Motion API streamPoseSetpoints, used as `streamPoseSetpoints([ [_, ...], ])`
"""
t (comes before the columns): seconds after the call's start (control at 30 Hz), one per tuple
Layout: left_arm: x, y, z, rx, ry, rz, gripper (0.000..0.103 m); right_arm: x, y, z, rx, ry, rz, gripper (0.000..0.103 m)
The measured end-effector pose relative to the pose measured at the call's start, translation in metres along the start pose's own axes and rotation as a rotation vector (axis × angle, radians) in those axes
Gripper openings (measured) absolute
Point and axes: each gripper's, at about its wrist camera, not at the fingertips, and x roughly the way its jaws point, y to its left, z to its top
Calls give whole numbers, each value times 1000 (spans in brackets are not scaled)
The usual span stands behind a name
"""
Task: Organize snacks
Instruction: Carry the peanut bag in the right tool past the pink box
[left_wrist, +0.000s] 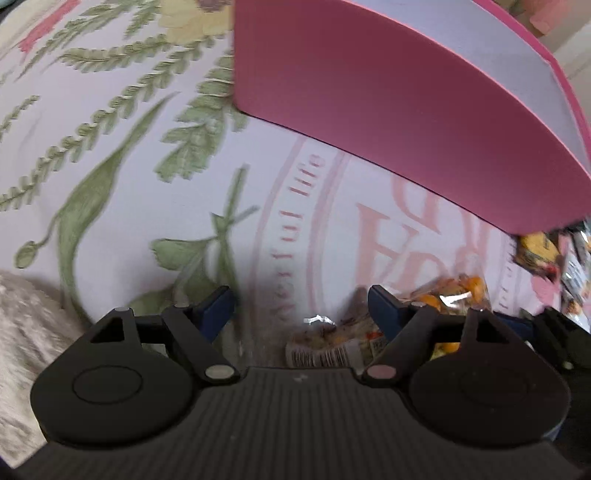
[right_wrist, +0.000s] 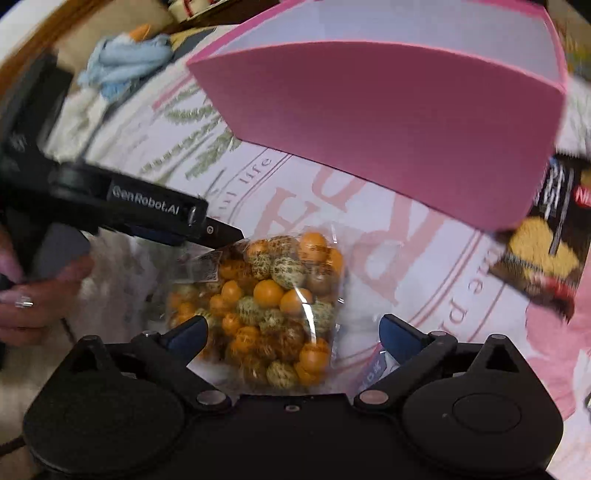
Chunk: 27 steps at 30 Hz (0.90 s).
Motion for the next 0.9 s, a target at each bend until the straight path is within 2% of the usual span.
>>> streamPoseSetpoints([
  [0.03, 0, -2, -1, -2, -2, -18, 78, 0, 5, -2, -30, -12, -30, 100],
  [0.1, 0, -6, 0, -24, -6, -43, 75, -3, 8, -5, -59, -29, -45, 80],
  [0.2, 0, -13, 4, -13, -17, -73, 72, -16, -8, -6, 22, -55, -25, 62],
  [0.3, -3, -21, 7, -22, -22, -162, 72, -32, -28, -9, 108, -92, -43, 53],
  [0.4, -7, -34, 6, 13, -55, -206, 73, -46, -42, -15, 141, -119, -100, 53],
  [0.5, -7, -53, -3, 80, -68, -230, 75, -53, -62, -23, 249, -126, -89, 53],
  [0.57, -5, -62, -10, 127, -56, -199, 76, -57, -73, -30, 313, -139, -89, 53],
  [0.63, 4, -67, -16, 124, -27, -163, 76, -59, -83, -37, 377, -154, -82, 53],
  [0.7, 8, -65, -21, 113, -28, -165, 79, -59, -87, -41, 418, -164, -81, 53],
  [0.77, 9, -68, -22, 119, -36, -198, 80, -59, -88, -44, 437, -170, -85, 53],
  [0.87, 12, -65, -25, 89, -12, -322, 78, -57, -85, -46, 435, -182, -77, 55],
  [0.9, 13, -66, -27, 90, -21, -330, 68, -57, -85, -47, 434, -184, -73, 54],
])
